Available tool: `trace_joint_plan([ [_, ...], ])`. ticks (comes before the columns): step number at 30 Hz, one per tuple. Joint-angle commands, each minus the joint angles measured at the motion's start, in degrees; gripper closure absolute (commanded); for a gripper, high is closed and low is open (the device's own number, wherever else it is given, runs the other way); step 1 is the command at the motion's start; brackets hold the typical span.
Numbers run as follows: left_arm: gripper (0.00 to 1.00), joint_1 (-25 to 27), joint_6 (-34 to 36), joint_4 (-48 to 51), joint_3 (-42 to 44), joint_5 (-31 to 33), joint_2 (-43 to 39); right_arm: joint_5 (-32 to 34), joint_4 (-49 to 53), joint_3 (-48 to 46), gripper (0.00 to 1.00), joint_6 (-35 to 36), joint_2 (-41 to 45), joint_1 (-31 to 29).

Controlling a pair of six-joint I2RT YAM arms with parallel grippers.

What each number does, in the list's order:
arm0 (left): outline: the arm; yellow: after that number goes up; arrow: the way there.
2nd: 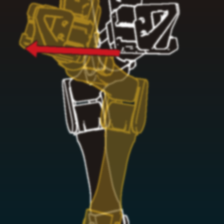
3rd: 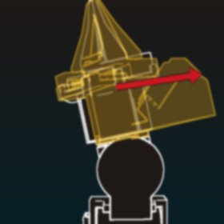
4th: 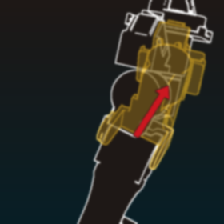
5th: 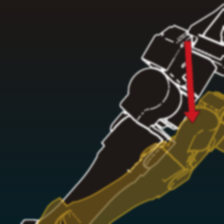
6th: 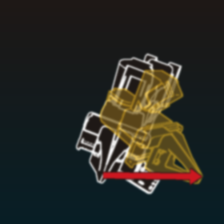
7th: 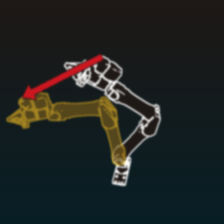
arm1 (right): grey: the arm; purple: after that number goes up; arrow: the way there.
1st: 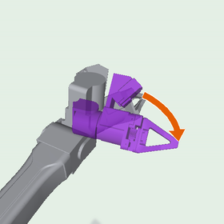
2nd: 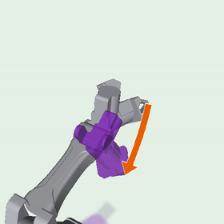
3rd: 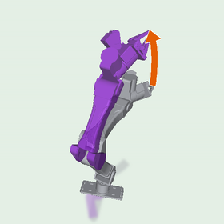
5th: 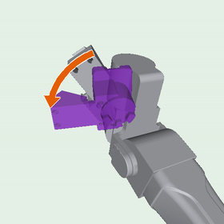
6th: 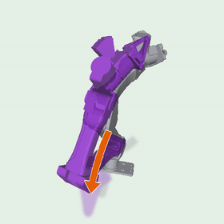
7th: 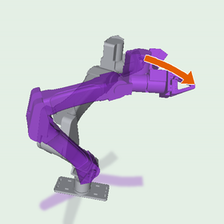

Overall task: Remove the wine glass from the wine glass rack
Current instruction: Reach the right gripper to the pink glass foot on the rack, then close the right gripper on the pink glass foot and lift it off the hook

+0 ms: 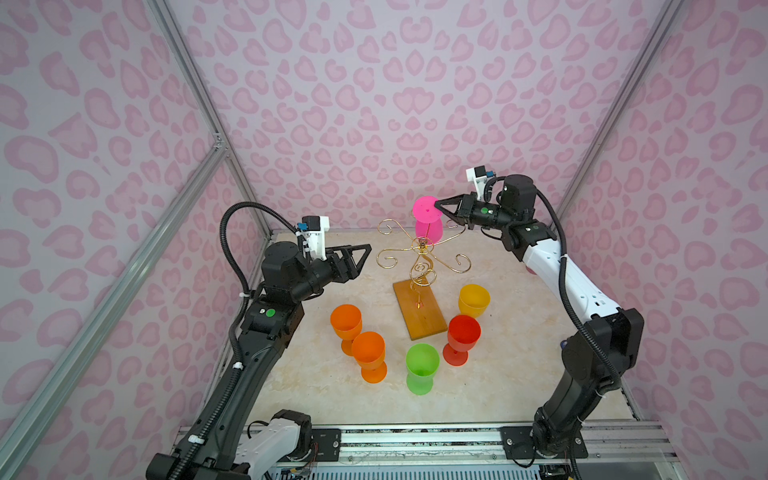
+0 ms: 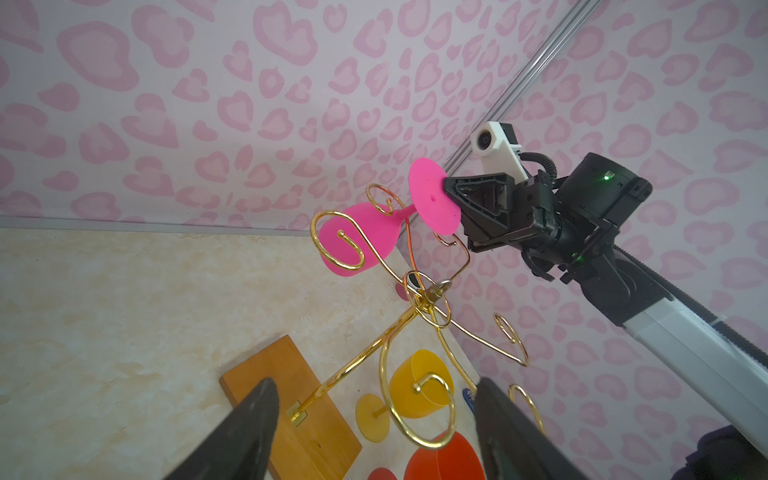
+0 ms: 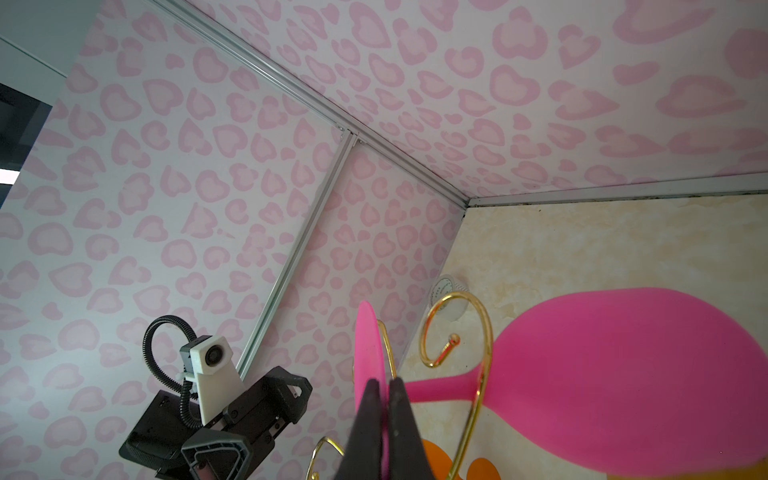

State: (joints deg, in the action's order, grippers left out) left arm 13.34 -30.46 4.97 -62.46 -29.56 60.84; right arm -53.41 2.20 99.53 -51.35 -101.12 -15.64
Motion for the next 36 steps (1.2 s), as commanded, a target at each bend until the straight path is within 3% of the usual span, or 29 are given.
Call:
trace_joint_plan([
  [1,0.24,0.0,0.3,-0.7,-0.2,-0.5,0.0,-0.6,-0.3,-0.4,1.0,1.6,0.6,-0.3],
  [36,0.26,-0.1,1.1,-0.4,0.8,0.4,-1.2,0.1,7.4,6.5,1.0,6.2,-1.8,-5.4],
])
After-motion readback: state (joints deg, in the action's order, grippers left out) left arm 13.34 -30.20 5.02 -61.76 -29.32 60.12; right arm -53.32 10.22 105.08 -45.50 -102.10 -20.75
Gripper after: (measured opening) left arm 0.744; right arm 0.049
